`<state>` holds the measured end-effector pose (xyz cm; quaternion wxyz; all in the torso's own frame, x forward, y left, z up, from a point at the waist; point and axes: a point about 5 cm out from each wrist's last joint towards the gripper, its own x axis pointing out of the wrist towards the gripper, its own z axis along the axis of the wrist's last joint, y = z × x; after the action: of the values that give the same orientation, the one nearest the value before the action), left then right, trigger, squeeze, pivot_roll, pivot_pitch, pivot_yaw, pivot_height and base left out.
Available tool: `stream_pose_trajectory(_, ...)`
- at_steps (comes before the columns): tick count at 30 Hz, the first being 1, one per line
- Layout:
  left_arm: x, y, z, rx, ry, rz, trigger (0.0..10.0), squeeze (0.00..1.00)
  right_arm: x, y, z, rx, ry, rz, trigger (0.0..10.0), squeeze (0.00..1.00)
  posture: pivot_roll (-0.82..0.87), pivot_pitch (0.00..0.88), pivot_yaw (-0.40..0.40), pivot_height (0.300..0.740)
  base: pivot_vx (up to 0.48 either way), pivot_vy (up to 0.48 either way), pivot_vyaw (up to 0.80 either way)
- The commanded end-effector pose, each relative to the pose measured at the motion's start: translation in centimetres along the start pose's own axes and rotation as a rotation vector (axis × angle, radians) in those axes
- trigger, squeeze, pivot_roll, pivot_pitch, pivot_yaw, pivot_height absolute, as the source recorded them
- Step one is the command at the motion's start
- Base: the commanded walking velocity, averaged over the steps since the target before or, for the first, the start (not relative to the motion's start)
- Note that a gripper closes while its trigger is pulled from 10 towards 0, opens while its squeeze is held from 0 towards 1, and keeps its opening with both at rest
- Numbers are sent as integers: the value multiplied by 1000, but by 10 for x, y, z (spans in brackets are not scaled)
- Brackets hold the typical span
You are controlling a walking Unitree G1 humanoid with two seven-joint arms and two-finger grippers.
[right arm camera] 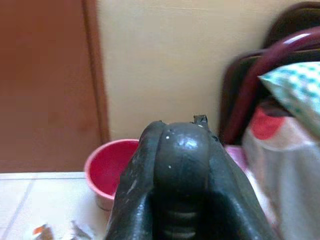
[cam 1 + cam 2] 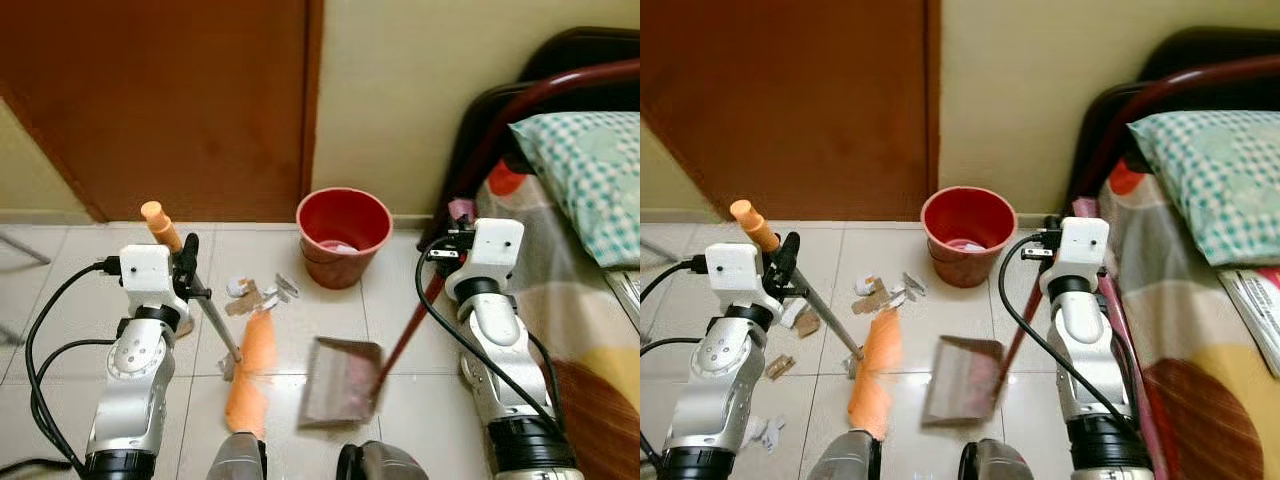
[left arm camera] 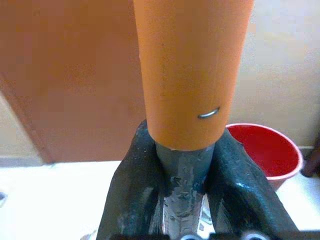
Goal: Sweep floor
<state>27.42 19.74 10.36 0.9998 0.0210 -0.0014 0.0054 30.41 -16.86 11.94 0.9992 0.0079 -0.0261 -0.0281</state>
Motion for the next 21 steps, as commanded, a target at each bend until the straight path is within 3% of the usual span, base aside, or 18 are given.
stream_pose_trajectory(1,-4,0,-7,24,51,6,10000,0,3,-7,2,-5,-17,-36,10000,0,1,167,-74,740,0,-326,794)
stream_pose_trajectory(6,-4,-1,-10,25,64,-5,10000,0,4,-9,-2,-4,-5,-46,10000,0,9,146,-65,740,0,-329,780)
stream_pose_trajectory(13,-3,2,-8,35,58,-11,10000,0,0,-14,-9,11,5,-58,10000,0,3,127,-31,740,0,-143,0)
stream_pose_trajectory(21,0,-9,-4,83,27,-75,10000,0,2,-14,-17,-7,32,-80,10000,0,11,110,-34,740,0,0,0)
